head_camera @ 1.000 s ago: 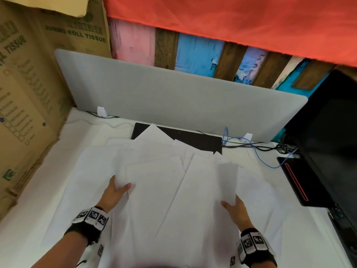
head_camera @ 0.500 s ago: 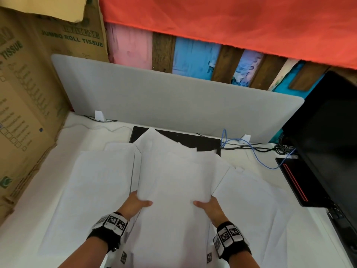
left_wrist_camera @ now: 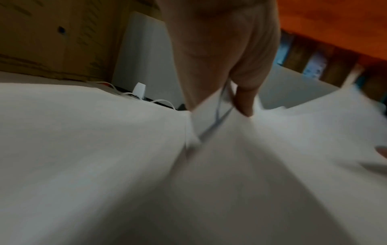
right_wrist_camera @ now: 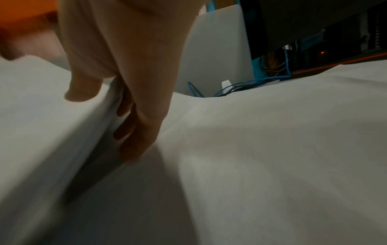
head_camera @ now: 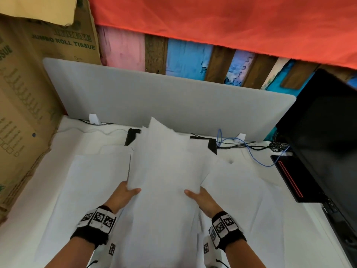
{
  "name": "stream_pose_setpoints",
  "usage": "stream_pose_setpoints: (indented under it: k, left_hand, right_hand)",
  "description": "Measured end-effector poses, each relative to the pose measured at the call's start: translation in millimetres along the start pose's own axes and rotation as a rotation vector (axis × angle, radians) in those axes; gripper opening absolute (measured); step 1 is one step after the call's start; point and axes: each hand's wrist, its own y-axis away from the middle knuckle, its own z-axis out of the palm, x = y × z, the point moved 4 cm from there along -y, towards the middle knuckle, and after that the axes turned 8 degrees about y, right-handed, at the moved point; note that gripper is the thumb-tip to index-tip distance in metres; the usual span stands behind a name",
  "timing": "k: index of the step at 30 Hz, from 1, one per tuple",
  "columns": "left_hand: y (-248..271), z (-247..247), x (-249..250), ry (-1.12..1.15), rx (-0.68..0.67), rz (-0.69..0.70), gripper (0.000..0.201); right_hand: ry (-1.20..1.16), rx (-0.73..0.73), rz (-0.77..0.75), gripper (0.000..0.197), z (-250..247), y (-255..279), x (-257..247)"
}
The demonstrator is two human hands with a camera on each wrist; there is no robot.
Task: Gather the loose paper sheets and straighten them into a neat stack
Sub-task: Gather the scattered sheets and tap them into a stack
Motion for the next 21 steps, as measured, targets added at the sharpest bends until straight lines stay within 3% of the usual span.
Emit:
stream_pose_setpoints:
  k: [3, 4, 7, 9, 11, 17, 21]
  left_hand:
    - [-4, -11, -18, -0.116, 0.126, -0.003, 0.03]
    - [-4, -18, -19, -0.13, 0.166, -0.004, 0.029]
    - [1, -45, -14, -0.09, 0.29, 0.01, 0.027]
    - [7, -65, -1, -0.023, 0.357, 0.048, 0.028]
    - [13, -83, 16, 0.045, 0.4, 0.108, 0.029]
    - [25, -68, 67, 0.156, 0.27, 0.235, 0.029]
    - [24, -37, 90, 0.243, 0.093, 0.264, 0.028]
  right_hand:
    - [0.145, -0.015, 0.03, 0.075, 11, 11, -1]
    - [0.209, 0.008, 0.041, 0.075, 10, 13, 1]
    - [0.312, 0.081, 0.045, 0.139, 2, 16, 14]
    - [0.364, 0.101, 0.047, 0.152, -2, 15, 23]
    - [0.359, 0.104, 0.041, 0.152, -5, 14, 23]
    - [0.093, 0.015, -0.033, 0.121, -3, 4, -22]
    - [-0.042, -0.037, -0.148, 0.074, 3, 4, -75]
